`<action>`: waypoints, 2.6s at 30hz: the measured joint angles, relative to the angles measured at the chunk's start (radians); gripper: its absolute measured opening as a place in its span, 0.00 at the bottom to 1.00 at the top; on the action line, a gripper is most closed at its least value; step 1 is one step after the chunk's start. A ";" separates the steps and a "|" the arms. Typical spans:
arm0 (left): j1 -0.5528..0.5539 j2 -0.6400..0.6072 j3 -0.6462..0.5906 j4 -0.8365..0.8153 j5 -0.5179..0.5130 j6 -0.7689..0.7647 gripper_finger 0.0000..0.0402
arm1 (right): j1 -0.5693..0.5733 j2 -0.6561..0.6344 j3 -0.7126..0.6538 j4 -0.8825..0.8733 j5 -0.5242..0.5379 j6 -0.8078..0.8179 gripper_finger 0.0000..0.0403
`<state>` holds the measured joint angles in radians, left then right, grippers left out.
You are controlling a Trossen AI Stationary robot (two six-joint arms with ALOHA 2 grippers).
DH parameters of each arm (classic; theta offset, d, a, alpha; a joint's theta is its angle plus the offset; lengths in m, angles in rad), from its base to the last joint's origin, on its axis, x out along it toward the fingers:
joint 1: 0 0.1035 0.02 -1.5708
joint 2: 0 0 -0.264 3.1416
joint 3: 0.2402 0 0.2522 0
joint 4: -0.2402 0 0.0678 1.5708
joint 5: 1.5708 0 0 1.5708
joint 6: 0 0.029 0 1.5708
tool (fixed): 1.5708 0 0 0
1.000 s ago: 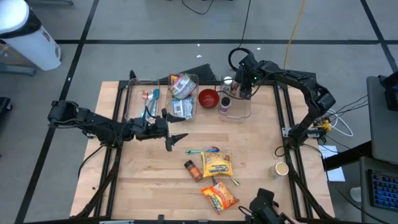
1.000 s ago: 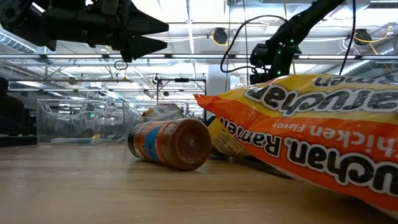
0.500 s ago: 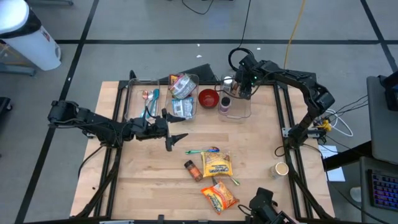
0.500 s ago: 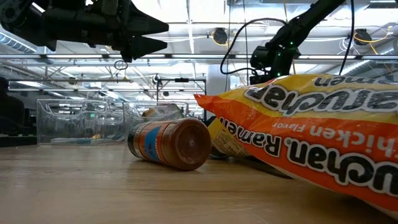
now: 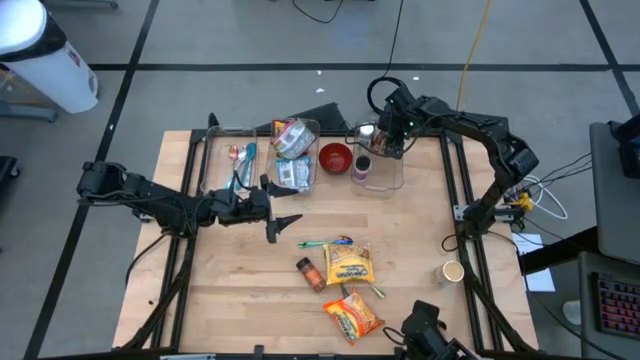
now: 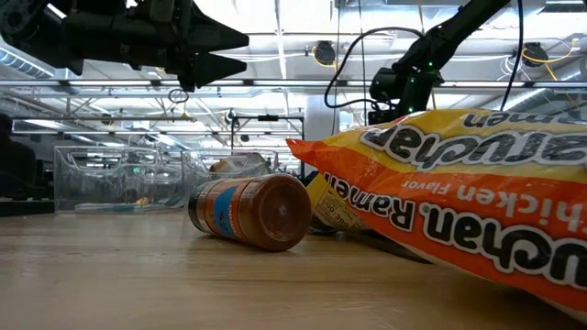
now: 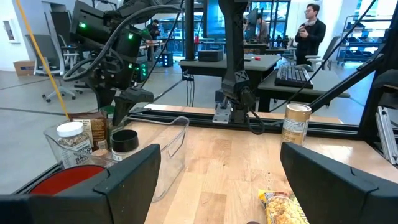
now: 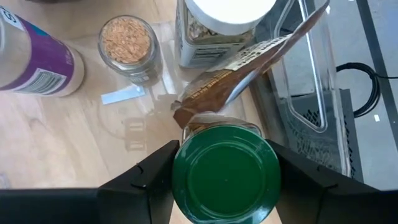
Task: Pick & Place Food Item
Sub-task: Put the green seasoning bottle into the right transparent bin
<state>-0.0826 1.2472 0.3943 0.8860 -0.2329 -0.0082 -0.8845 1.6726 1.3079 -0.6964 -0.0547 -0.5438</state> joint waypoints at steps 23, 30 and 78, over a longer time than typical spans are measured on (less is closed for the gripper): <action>0.000 0.000 0.000 0.000 0.000 0.000 0.85 | 0.000 -0.002 -0.045 0.057 0.028 0.009 0.51; 0.000 0.000 0.000 0.000 0.002 0.000 0.85 | -0.006 -0.002 -0.054 0.083 0.028 0.025 0.51; 0.000 0.000 0.000 0.001 0.008 -0.002 0.85 | -0.006 0.002 -0.056 0.094 0.084 0.095 0.74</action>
<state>-0.0826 1.2472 0.3943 0.8867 -0.2253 -0.0101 -0.8909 1.6745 1.2514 -0.6024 0.0296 -0.4492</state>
